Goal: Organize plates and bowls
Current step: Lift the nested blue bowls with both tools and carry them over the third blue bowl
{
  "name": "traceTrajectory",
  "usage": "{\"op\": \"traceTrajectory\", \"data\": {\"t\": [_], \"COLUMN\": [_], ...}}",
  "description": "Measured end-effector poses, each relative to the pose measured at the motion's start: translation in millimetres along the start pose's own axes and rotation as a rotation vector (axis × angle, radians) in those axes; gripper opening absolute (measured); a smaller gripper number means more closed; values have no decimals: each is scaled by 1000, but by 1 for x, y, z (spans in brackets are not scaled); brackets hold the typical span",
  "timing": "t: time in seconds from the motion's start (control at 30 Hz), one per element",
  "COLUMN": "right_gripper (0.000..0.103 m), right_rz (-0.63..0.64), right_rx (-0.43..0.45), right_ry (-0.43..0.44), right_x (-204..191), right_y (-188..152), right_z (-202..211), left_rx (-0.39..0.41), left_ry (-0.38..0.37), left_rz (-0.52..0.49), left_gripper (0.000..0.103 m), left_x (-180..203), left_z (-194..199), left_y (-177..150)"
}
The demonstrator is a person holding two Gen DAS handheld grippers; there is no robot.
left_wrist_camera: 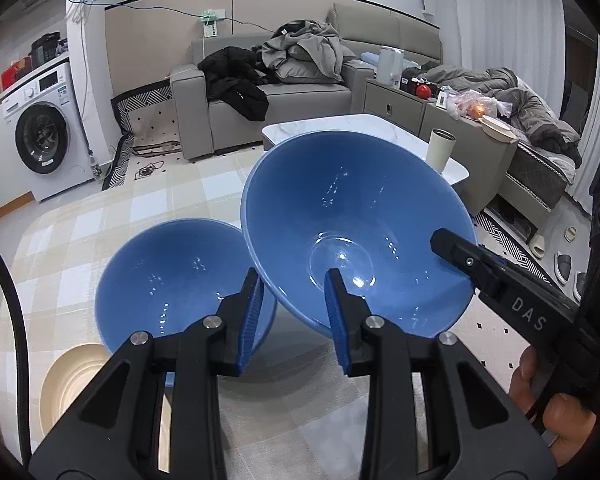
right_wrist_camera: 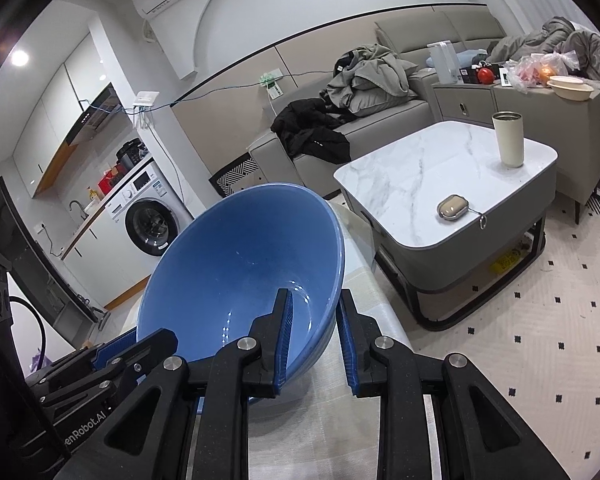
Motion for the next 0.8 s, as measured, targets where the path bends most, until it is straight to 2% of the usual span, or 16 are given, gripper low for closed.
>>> {"op": "traceTrajectory", "data": {"t": [0.8], "right_gripper": [24], "right_rz": [96], "right_rx": [45], "right_ry": [73], "right_x": [-59], "right_y": [-4], "right_z": [27], "left_rx": [78], "left_ry": [36], "left_rz": [26], "left_gripper": [29], "left_x": [-43], "left_z": [76], "left_y": [6]}}
Point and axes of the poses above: each gripper's, at about its wrist camera, not at the fingertips, and z roughly against the way its jaws point, x to its right, y to its top, the point moved 1 cm from there along -z, roughly the way its jaws point, and after that the axes turned 11 degrees about -y, right-handed, at the moved point
